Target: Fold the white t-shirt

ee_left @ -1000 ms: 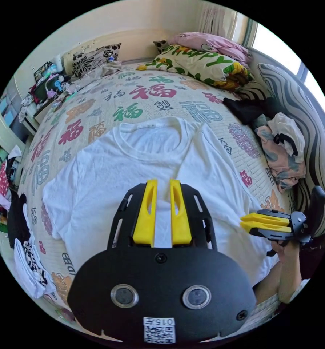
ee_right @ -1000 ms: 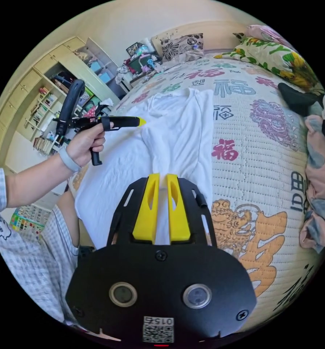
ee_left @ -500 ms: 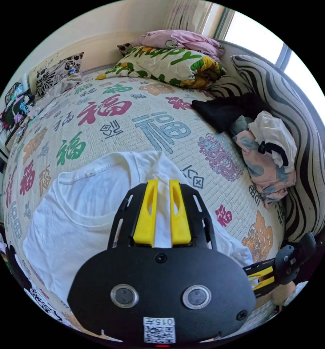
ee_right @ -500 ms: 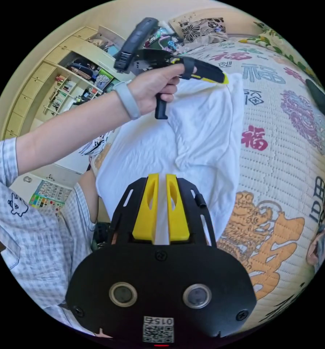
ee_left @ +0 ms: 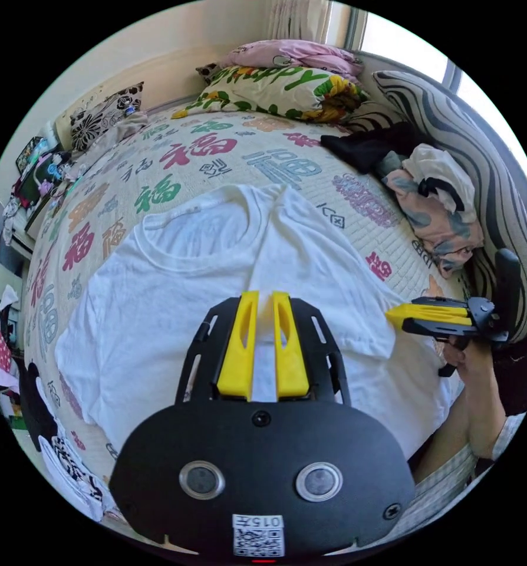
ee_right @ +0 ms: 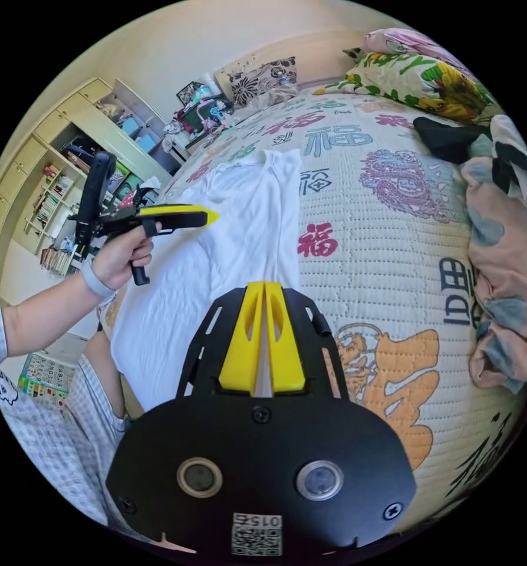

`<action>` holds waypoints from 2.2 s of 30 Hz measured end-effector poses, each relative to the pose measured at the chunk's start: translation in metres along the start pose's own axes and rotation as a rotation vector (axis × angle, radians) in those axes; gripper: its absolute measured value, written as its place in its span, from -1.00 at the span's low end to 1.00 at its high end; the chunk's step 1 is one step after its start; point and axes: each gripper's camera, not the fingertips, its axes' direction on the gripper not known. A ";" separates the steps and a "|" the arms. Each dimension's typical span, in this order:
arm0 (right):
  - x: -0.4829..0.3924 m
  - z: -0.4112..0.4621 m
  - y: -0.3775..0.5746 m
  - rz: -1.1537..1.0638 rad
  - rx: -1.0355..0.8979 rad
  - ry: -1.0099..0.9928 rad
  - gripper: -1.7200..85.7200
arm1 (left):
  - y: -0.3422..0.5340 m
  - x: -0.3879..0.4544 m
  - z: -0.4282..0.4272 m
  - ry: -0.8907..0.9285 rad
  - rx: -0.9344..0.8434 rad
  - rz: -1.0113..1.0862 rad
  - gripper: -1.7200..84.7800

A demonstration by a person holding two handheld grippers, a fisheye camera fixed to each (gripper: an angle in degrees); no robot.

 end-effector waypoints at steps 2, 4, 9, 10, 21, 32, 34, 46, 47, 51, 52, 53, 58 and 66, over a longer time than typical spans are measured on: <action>-0.005 0.003 0.000 0.012 -0.005 0.029 -0.97 | 0.012 -0.015 -0.006 0.008 0.025 -0.035 -0.87; -0.016 0.002 0.006 0.042 -0.004 0.078 -0.97 | 0.024 -0.028 -0.017 -0.057 0.039 -0.076 -0.86; -0.057 -0.008 0.030 0.008 0.031 0.086 -0.97 | 0.108 -0.094 -0.077 0.038 0.191 -0.277 -0.88; -0.070 -0.007 0.032 -0.005 0.019 0.077 -0.97 | 0.122 -0.104 -0.085 0.049 0.211 -0.313 -0.87; -0.257 0.093 -0.081 -0.353 -0.088 0.013 -0.90 | 0.319 -0.301 -0.134 0.218 0.384 -0.786 -0.75; -0.431 0.274 -0.243 -0.616 -0.285 0.200 -0.81 | 0.313 -0.362 -0.094 0.400 0.488 -1.033 -0.76; -0.454 0.324 -0.270 -0.625 -0.376 0.257 -0.79 | 0.314 -0.370 -0.093 0.418 0.497 -1.051 -0.77; -0.489 0.437 -0.327 -0.610 -0.564 0.466 -0.95 | 0.337 -0.397 -0.100 0.483 0.516 -1.073 -0.97; -0.489 0.434 -0.330 -0.612 -0.558 0.453 -0.96 | 0.337 -0.397 -0.104 0.477 0.523 -1.063 -0.97; -0.475 0.387 -0.353 -0.564 -0.467 0.306 -0.98 | 0.334 -0.390 -0.124 0.446 0.555 -0.999 -0.98; -0.465 0.366 -0.359 -0.538 -0.425 0.261 -0.98 | 0.332 -0.388 -0.128 0.440 0.561 -0.985 -0.98; -0.459 0.355 -0.362 -0.521 -0.403 0.240 -0.98 | 0.328 -0.383 -0.137 0.432 0.573 -0.950 -0.97; -0.378 0.257 -0.367 -0.329 -0.228 0.056 -0.98 | 0.300 -0.346 -0.168 0.380 0.587 -0.772 -0.97; -0.256 0.206 -0.331 -0.062 -0.176 0.034 -0.97 | 0.244 -0.251 -0.152 0.264 0.394 -0.461 -0.95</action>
